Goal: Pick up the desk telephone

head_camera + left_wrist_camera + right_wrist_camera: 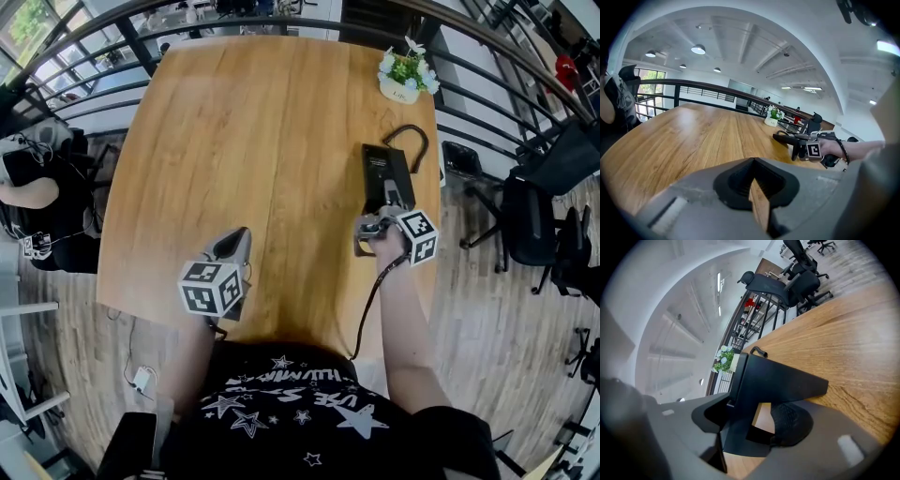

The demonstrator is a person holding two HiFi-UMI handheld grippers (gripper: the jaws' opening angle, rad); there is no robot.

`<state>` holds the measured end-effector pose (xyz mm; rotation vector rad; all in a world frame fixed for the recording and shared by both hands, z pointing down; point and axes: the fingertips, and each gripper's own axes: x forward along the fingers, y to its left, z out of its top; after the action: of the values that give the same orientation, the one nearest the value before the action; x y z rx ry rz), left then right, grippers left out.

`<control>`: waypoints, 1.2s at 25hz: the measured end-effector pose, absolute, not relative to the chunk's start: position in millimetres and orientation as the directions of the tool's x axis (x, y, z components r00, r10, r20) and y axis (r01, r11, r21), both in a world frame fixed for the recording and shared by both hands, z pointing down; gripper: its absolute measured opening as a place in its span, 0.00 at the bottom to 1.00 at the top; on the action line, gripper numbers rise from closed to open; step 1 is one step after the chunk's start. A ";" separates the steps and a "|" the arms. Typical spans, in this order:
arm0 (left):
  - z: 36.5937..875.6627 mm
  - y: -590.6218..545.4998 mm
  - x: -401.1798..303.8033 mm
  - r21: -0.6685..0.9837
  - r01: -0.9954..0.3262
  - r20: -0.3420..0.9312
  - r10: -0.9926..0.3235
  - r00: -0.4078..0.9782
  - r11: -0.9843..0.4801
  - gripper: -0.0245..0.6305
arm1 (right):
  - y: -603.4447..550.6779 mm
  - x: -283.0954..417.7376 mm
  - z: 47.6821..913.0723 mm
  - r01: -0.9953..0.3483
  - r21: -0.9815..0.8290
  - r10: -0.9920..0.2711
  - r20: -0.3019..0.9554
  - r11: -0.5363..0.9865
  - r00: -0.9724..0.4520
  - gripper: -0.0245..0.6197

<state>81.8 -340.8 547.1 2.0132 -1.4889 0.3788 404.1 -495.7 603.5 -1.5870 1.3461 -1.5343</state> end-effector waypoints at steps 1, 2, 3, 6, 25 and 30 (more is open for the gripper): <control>546.2 -341.1 81.1 0.293 -0.937 0.552 -0.766 0.330 -0.192 0.04 | -496.0 404.7 602.7 -0.276 -0.898 -0.908 0.393 -0.343 -0.148 0.43; 545.3 -341.4 79.7 0.291 -0.937 0.551 -0.768 0.328 -0.191 0.04 | -495.9 405.5 601.7 -0.276 -0.900 -0.912 0.386 -0.338 -0.142 0.43; 544.3 -341.7 77.7 0.291 -0.938 0.549 -0.770 0.325 -0.188 0.04 | -495.7 406.2 600.8 -0.277 -0.901 -0.915 0.380 -0.334 -0.135 0.42; 542.7 -341.0 69.3 0.292 -0.940 0.548 -0.775 0.315 -0.176 0.04 | -495.3 407.1 598.4 -0.281 -0.902 -0.918 0.375 -0.329 -0.129 0.38; 542.3 -318.0 46.7 0.330 -0.927 0.526 -0.780 0.338 -0.179 0.04 | -427.8 390.3 573.2 -0.340 -0.906 -0.921 0.332 -0.251 -0.205 0.34; 546.9 -307.6 46.1 0.338 -0.916 0.519 -0.769 0.373 -0.216 0.04 | -401.0 380.2 564.9 -0.367 -0.905 -0.925 0.311 -0.216 -0.220 0.34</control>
<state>46.1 -307.6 546.9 2.0402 -1.4479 0.3181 380.2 -401.0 564.9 -1.5362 1.5408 -1.4491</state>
